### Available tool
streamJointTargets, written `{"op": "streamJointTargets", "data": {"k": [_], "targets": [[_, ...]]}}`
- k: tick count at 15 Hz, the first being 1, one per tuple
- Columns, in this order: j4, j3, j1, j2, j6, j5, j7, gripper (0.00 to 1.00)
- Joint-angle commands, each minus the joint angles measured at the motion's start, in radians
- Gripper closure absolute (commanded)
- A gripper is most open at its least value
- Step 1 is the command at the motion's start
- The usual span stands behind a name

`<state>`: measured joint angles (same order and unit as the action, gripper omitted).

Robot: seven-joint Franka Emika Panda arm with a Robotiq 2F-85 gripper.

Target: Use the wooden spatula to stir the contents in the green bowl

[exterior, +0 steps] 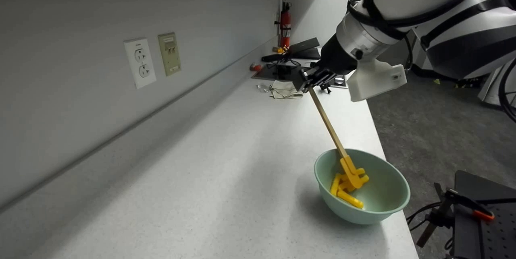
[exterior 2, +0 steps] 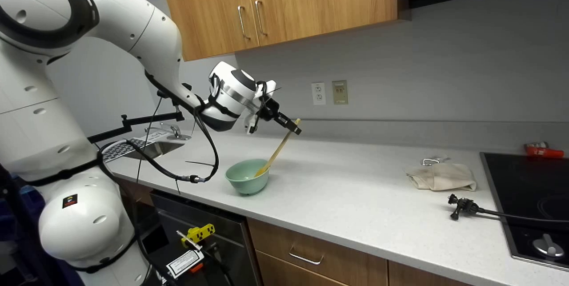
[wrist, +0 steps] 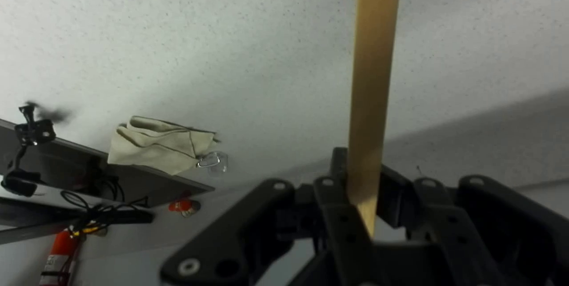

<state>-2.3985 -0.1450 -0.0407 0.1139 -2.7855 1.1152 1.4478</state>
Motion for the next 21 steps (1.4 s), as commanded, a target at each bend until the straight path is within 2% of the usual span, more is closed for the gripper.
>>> {"op": "streamJointTargets", "data": {"k": [1,6,9,11,16,21], "targets": [[-0.038,0.008,0.014,0.045,-0.071,0.086,0.080,0.98],[-0.053,0.043,0.009,0.019,-0.215,0.017,0.049,0.98],[-0.074,0.073,-0.010,-0.020,-0.331,-0.099,-0.026,0.98],[-0.078,0.070,-0.006,-0.022,-0.344,-0.105,-0.030,0.98],[-0.053,0.052,0.014,0.016,-0.297,0.013,0.024,0.98],[-0.023,0.020,0.035,0.104,-0.239,0.219,0.154,0.98]]}}
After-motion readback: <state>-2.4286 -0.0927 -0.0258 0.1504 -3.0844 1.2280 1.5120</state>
